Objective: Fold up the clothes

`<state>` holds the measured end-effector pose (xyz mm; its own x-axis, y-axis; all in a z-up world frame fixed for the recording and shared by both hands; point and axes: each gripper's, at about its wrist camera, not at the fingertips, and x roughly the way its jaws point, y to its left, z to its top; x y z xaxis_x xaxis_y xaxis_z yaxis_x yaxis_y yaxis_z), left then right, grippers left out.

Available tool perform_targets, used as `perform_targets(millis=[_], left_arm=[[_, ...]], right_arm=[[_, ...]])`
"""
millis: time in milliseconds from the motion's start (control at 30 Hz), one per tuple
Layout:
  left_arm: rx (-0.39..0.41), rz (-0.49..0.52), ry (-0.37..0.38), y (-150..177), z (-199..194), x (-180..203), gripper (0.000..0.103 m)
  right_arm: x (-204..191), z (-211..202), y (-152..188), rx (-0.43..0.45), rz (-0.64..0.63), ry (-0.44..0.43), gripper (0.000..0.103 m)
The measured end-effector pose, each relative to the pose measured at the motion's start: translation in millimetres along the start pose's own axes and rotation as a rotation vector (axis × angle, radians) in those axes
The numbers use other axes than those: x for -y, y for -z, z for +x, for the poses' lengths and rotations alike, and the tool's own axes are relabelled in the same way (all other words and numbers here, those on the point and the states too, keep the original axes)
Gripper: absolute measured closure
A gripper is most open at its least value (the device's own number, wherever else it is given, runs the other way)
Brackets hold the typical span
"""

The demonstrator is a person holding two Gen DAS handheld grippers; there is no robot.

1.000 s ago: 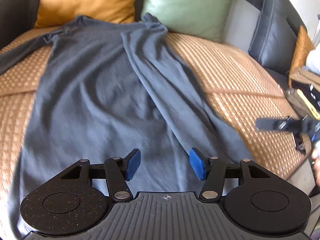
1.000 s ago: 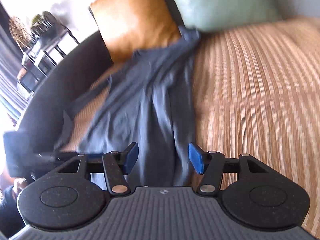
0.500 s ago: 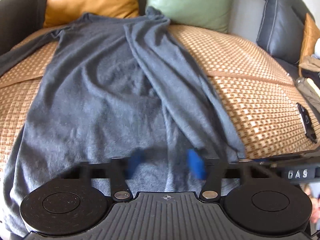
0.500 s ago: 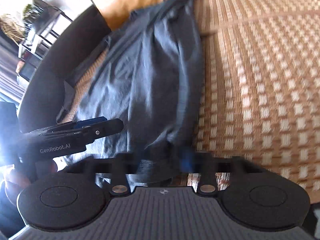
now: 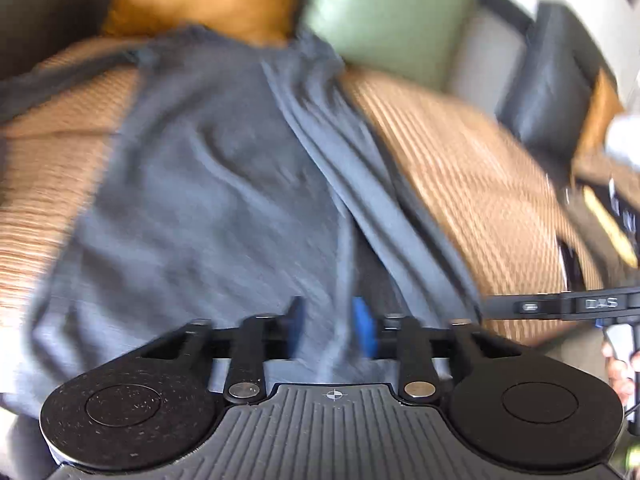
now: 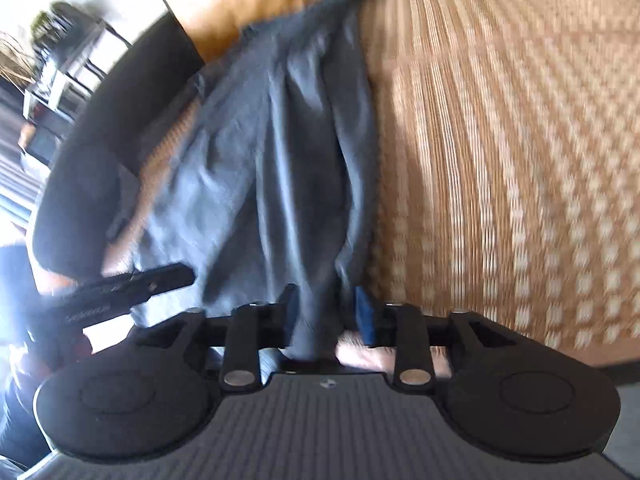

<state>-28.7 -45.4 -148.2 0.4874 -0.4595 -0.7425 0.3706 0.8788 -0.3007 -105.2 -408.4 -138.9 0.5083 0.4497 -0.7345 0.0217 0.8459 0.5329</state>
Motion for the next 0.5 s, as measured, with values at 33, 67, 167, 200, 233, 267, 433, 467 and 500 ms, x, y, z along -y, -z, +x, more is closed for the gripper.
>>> perform_targets(millis=[33,67,167,200,233,267,433,467,500], left_arm=[[0.044,-0.016,-0.033,-2.6,-13.1,-8.6,0.045],[0.08,-0.024,-0.074,-4.2,-23.8,-17.3,0.045],[0.144,-0.042,-0.194,-3.6,-45.4,-44.1,0.039],[0.161,-0.047,-0.231,-2.8,-51.6,-52.6,0.039],[0.163,-0.05,-0.256,0.5,-54.1,-59.7,0.039],[0.165,-0.054,-0.28,3.9,-56.1,-66.7,0.038],[0.145,-0.048,-0.284,21.1,-54.2,-87.9,0.035],[0.142,-0.038,-0.291,22.7,-51.0,-90.0,0.035],[0.14,-0.032,-0.297,24.1,-48.7,-94.3,0.035]], right_arm=[[-9.9,-9.3,-8.4,0.025,-0.036,0.004,0.059],[-22.3,-18.0,-18.2,0.047,-0.084,0.01,0.054],[-65.4,-35.1,-49.2,0.109,-0.234,-0.008,0.047],[-80.5,-37.5,-59.2,0.125,-0.279,-0.02,0.047],[-96.1,-37.0,-68.9,0.135,-0.318,-0.037,0.047],[-110.0,-35.3,-76.7,0.143,-0.352,-0.054,0.046],[-168.1,1.9,-104.6,0.105,-0.421,-0.123,0.046],[-177.0,9.7,-107.5,0.093,-0.427,-0.133,0.046],[-183.8,16.1,-109.9,0.081,-0.432,-0.14,0.046]])
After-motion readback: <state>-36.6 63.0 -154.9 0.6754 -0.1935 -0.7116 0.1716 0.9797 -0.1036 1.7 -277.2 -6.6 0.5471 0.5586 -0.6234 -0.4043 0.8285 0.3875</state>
